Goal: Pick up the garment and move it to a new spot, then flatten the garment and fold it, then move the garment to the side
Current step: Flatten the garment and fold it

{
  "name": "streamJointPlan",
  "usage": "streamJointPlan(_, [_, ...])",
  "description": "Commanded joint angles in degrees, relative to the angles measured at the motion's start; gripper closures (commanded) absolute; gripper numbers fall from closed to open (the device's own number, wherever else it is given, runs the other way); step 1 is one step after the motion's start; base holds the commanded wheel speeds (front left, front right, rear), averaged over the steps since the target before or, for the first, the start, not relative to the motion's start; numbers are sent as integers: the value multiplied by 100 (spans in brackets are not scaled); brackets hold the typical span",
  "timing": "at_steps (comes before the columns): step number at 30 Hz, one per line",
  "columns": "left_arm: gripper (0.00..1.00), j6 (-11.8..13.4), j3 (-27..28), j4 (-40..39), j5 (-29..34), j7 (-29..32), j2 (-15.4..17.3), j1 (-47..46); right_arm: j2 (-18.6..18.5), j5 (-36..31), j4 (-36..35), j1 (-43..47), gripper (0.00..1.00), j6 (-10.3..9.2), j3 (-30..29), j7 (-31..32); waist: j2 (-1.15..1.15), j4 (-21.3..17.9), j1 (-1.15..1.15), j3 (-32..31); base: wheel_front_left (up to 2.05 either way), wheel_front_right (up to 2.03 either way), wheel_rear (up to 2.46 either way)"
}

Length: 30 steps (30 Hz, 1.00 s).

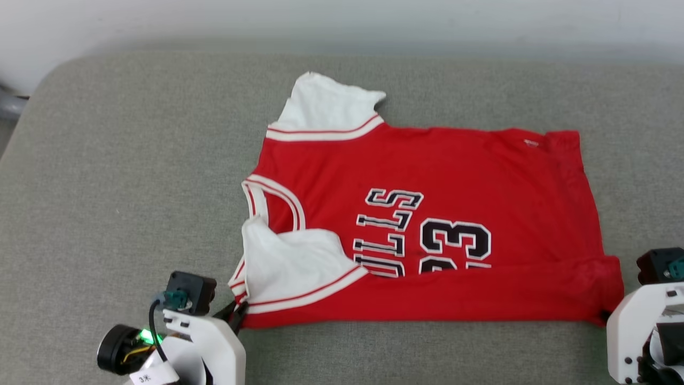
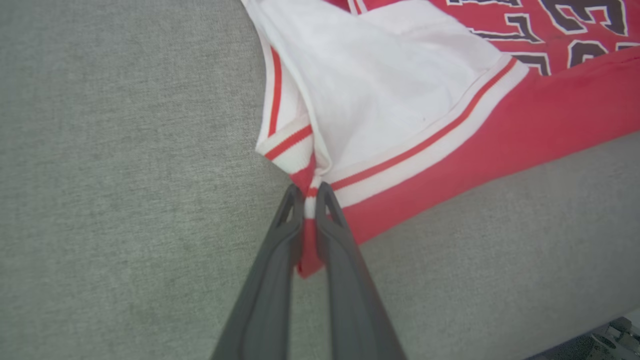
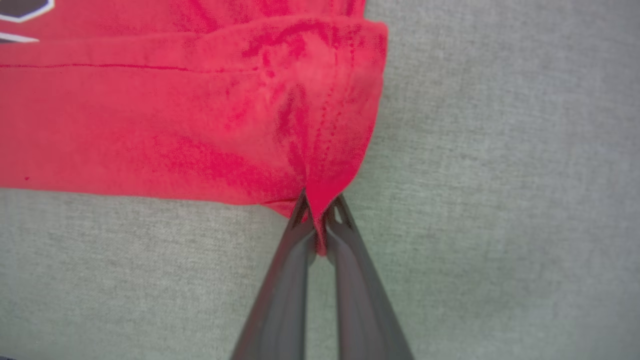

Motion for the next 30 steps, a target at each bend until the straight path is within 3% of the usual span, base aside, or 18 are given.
streamJointPlan(1, [100, 38, 4, 9, -1, 24, 33, 103, -60, 63, -44, 101, 100, -11, -42, 39, 0, -18, 0, -129, 0, 0, 0])
streamJointPlan(7, [100, 101, -98, -49, -104, 89, 64, 466, -122, 185, -448, 543, 100, -11, -178, 292, 0, -10, 0, -424, 0, 0, 0])
streamJointPlan(14, [100, 157, -188, -1, -280, 93, 4, 867, 89, 157, -844, 1146, 100, -11, -395, 504, 0, -24, 0, -529, 0, 0, 0])
streamJointPlan(30, [100, -153, -359, 739, -295, 27, -190, 533, 299, 36, -411, 1046, 100, -10, -221, 325, 0, -53, 0, -135, 0, 0, 0])
